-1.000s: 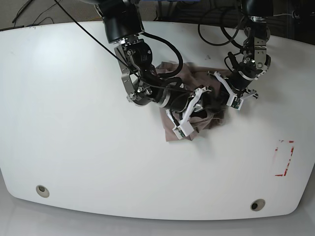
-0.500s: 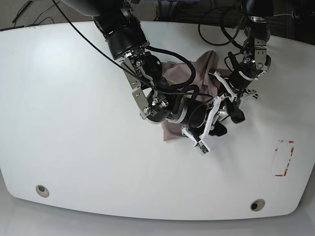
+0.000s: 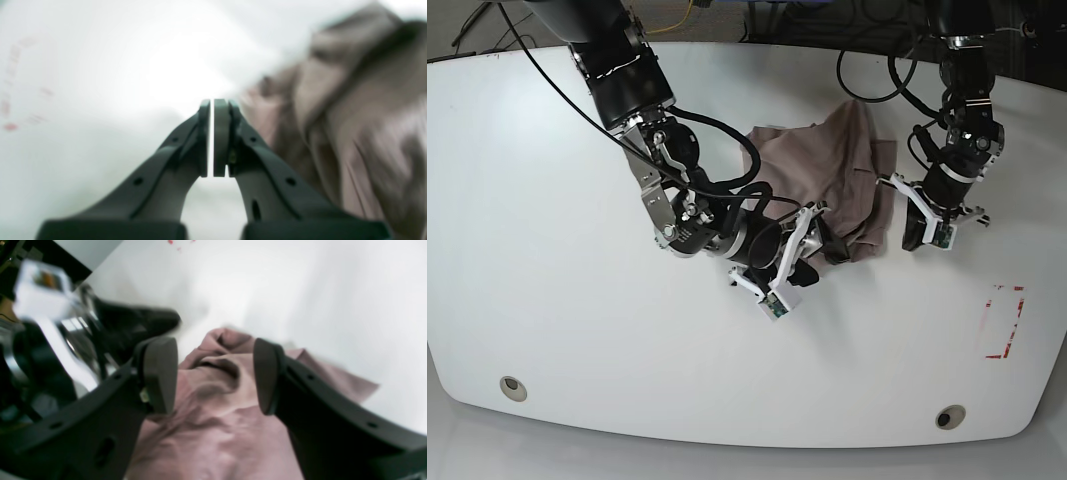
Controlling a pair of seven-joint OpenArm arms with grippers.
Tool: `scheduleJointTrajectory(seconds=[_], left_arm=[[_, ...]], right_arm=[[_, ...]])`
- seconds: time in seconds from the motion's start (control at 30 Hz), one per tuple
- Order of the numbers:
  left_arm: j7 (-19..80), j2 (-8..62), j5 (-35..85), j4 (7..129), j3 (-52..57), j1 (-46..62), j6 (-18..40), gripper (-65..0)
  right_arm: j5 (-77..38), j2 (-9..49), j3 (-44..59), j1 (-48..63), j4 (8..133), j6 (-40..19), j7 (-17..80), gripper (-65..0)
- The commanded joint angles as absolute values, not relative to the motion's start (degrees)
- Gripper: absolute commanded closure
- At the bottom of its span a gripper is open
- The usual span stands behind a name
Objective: Layout the t-shirt on the table in an organized manner, then fold the t-shirt properly
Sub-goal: 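Open the left gripper and withdraw it while the right gripper presses the bundle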
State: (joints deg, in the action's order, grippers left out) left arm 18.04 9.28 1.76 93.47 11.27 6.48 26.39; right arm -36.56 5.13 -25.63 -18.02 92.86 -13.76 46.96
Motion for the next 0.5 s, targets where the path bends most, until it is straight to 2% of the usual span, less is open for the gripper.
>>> scheduleJointTrajectory(seconds=[0.0, 0.13, 0.2, 0.23, 0.4, 0.47], left_arm=[[16.7, 9.6, 2.5, 96.3, 11.9, 5.7, 26.4, 0.0], [16.6, 9.5, 2.5, 98.7, 13.8, 5.6, 26.4, 0.0], [16.6, 9.4, 2.5, 99.5, 14.6, 5.6, 26.4, 0.0], [16.6, 9.4, 2.5, 99.6, 14.9, 5.6, 26.4, 0.0], [16.4, 9.2, 2.6, 101.1, 16.5, 5.6, 26.4, 0.0], [16.4, 9.2, 2.6, 101.5, 17.2, 5.6, 26.4, 0.0]], right_arm=[[-37.7, 7.0, -25.5, -19.2, 94.0, -14.1, 45.1, -32.8], [-37.5, 9.1, -25.5, -18.9, 94.0, -14.1, 44.6, -32.1], [-37.4, 9.5, -25.5, -18.3, 94.0, -14.1, 44.6, -28.7], [-37.3, 9.6, -25.5, -18.2, 94.0, -14.1, 44.6, -26.3], [-37.4, 10.7, -25.5, -17.8, 94.0, -14.1, 43.9, -1.3], [-37.4, 10.8, -25.5, -17.3, 94.0, -14.1, 43.9, 0.0]])
